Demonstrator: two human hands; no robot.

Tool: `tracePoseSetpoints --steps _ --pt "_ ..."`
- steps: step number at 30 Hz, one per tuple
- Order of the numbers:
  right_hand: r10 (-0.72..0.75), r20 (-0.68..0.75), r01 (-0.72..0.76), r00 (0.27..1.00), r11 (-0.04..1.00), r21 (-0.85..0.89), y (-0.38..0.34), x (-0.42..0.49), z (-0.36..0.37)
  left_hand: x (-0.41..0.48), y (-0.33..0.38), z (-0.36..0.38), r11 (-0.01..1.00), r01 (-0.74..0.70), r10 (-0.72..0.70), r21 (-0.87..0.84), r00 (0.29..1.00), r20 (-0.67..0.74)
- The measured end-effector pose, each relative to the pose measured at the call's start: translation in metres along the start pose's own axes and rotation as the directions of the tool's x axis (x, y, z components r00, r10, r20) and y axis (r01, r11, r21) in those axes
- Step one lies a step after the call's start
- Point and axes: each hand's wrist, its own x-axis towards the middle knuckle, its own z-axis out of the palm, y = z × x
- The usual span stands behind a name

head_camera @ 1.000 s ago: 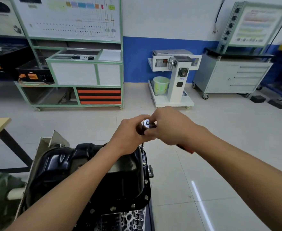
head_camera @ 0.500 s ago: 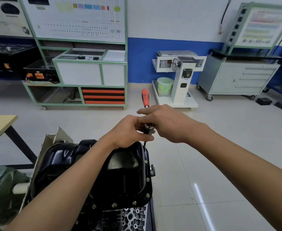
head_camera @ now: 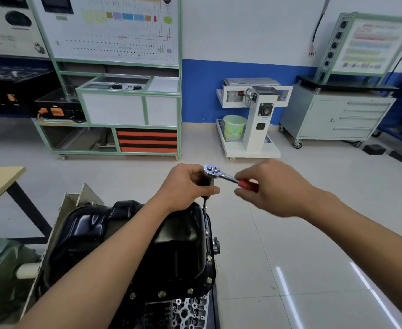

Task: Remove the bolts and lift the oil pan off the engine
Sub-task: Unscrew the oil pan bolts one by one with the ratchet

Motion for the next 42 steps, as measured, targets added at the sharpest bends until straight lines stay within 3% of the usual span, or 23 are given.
tracePoseSetpoints --steps 8,13,20,22,27,29,34,39,42 --pt "0.007 0.117 -0.043 0.993 0.953 0.301 -0.050 -0.038 0.019 -0.001 -0.003 0.008 0.997 -0.073 0.074 0.027 0.997 -0.030" --pt "-0.029 0.203 -0.068 0.979 0.887 0.457 -0.037 -0.030 0.006 0.000 -0.004 0.006 0.997 -0.072 0.073 0.025 0.997 -0.035" --pt "0.039 0.320 -0.119 0.947 0.965 0.234 -0.001 -0.014 -0.018 -0.002 0.000 0.001 0.998 -0.053 0.051 0.033 0.997 0.061" --pt "0.107 0.259 -0.142 0.960 0.983 0.120 0.004 -0.008 -0.020 -0.004 0.003 0.000 0.999 -0.045 0.044 0.006 0.997 0.067" --pt "0.214 -0.069 -0.221 0.974 0.968 -0.122 0.009 0.012 -0.003 -0.006 0.004 -0.003 0.998 -0.049 0.055 -0.049 0.990 0.127" --pt "0.179 -0.116 -0.188 0.977 0.980 -0.067 0.012 0.019 0.009 -0.006 0.004 -0.003 0.996 -0.036 0.047 -0.076 0.989 0.139" --pt "0.075 -0.017 -0.072 0.997 0.991 0.112 0.018 0.025 0.028 -0.005 0.004 -0.003 0.992 -0.014 0.031 -0.127 0.990 0.134" --pt "0.044 -0.086 -0.036 0.995 0.994 0.099 0.032 0.010 0.037 -0.006 0.006 0.001 0.990 0.003 0.011 -0.140 0.995 0.104" --pt "0.058 -0.206 -0.048 0.977 0.997 0.053 0.031 -0.003 0.038 -0.007 0.009 0.003 0.993 0.005 0.003 -0.118 0.998 0.069"
